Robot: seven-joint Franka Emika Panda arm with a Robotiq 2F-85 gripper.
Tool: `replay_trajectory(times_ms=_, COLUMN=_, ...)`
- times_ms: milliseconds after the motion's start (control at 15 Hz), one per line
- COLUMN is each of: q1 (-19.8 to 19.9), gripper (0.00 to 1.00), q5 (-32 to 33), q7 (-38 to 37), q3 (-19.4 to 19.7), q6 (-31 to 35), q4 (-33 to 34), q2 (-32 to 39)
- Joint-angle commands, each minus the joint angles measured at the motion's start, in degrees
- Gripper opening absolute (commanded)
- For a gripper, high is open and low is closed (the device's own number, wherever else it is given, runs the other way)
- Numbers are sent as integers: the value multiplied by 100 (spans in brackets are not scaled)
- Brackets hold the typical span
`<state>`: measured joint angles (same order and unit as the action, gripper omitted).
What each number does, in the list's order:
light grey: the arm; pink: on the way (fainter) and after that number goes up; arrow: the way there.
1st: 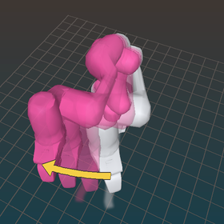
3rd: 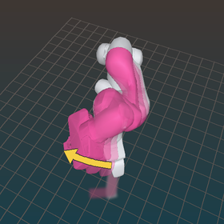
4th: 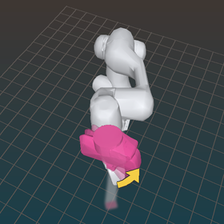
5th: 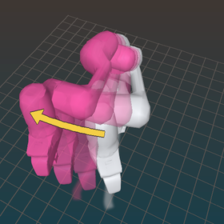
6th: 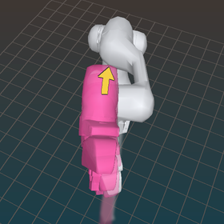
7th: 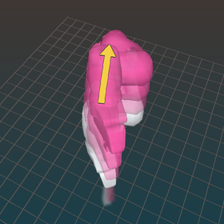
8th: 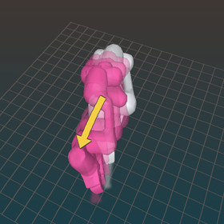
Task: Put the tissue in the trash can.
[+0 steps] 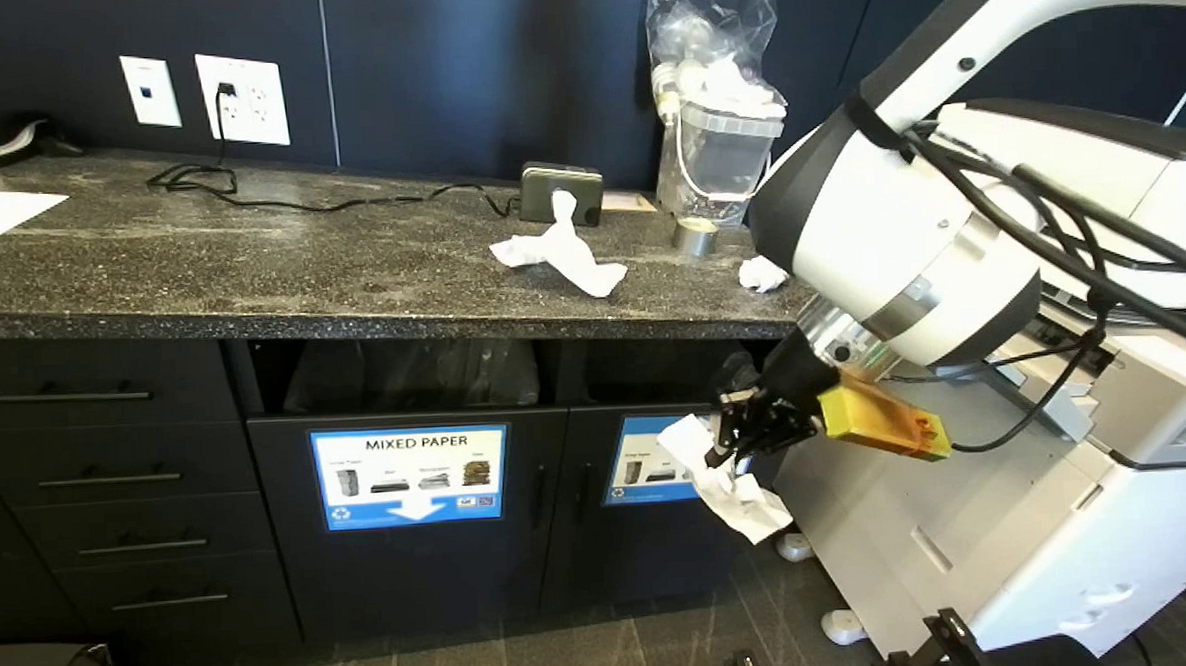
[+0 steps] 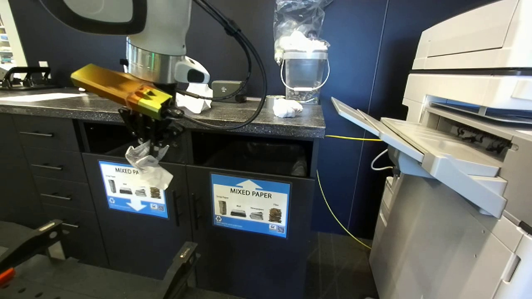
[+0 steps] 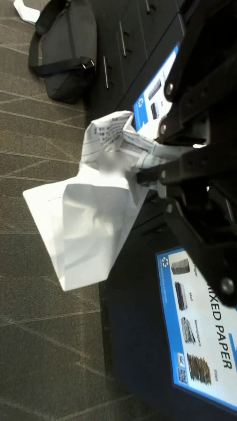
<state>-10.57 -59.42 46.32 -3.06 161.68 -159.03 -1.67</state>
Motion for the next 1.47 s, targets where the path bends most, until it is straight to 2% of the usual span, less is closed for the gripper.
replay_trajectory(times_ms=0, q1=-253, gripper=12, q5=-734, q7=923, q3=-237, q6=586, q4=-2, q2=367)
replay_trajectory(times_ms=333, q1=-414, gripper=12, q5=-2185, q7=2522, q3=-580, q6=1244, q4=224, q2=889)
replay_trajectory(times_ms=600, q1=-420, gripper=12, q5=-3369, q7=4273, q3=-777, q6=1357, q4=658, q2=1229)
replay_trajectory(times_ms=800, q1=-515, gripper=12, q5=-4166, q7=5592, q3=-746, q6=1389, q4=1044, q2=1432)
replay_trajectory(times_ms=933, q1=-641, gripper=12, q5=-4805, q7=6436, q3=-537, q6=1389, q4=1288, q2=1420)
replay_trajectory(times_ms=1067, q1=-859, gripper=12, q5=-5539, q7=7272, q3=-145, q6=1297, q4=1535, q2=1403)
replay_trajectory(times_ms=1200, q1=-1185, gripper=12, q5=-6199, q7=8123, q3=438, q6=1145, q4=1721, q2=1389)
replay_trajectory(times_ms=1400, q1=-1738, gripper=12, q5=-7247, q7=9390, q3=1510, q6=671, q4=1930, q2=1588)
